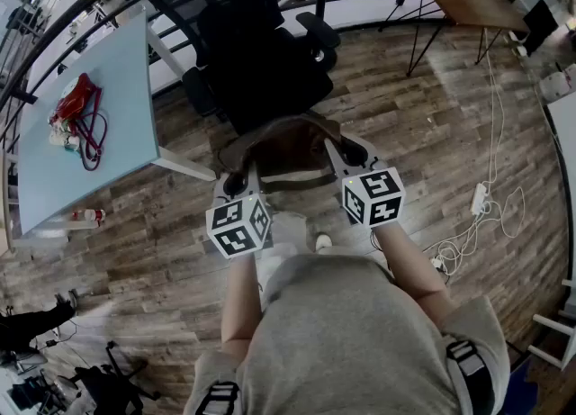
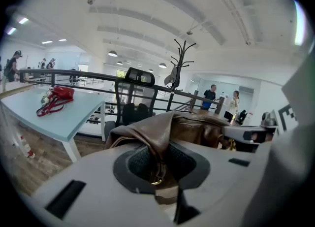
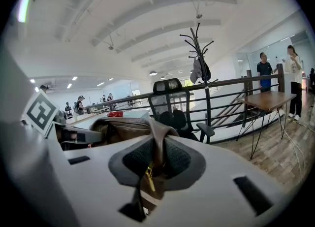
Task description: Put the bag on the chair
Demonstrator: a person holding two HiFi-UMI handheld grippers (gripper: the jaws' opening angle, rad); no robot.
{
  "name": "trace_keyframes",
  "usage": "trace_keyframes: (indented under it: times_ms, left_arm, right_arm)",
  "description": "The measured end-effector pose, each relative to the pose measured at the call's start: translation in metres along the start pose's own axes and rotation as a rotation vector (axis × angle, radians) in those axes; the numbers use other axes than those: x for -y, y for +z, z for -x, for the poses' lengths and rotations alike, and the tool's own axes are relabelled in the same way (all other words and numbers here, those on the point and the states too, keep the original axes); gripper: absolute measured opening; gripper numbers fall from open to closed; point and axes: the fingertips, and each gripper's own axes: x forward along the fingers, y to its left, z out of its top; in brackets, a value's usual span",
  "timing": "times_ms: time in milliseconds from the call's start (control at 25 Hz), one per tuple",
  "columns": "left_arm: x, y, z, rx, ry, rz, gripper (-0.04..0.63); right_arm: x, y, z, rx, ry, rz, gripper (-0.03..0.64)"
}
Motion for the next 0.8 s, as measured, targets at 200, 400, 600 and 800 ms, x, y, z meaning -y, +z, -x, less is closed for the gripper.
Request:
trace_keyframes:
  times_ms: [200,400,600,800]
  left_arm:
    - [0.013,-0.024,0.044,-0.01,0.009,0.027,0.046]
    - [0.017,-0.03,0.064,0.004,-0.002,0.015,0.046]
    - [0.026,-0.027,0.071,0.03,-0.002,0.014,0.046]
    - [0.034,-0.026,0.075,0.044,0.001,0.028,0.046]
  right_arm:
    - [-0.02,-0.021,0.05,-0.03,0.041,0.028,0.049]
    - [-0.032,-0.026,0.069,-0.009,0.044,0.02,0.049]
    - [-0.029,-0.021,0.078,0.01,0.041,0.01,0.048]
    - [-0.026,-0.018,0.085,0.019,0.051,0.007,0.049]
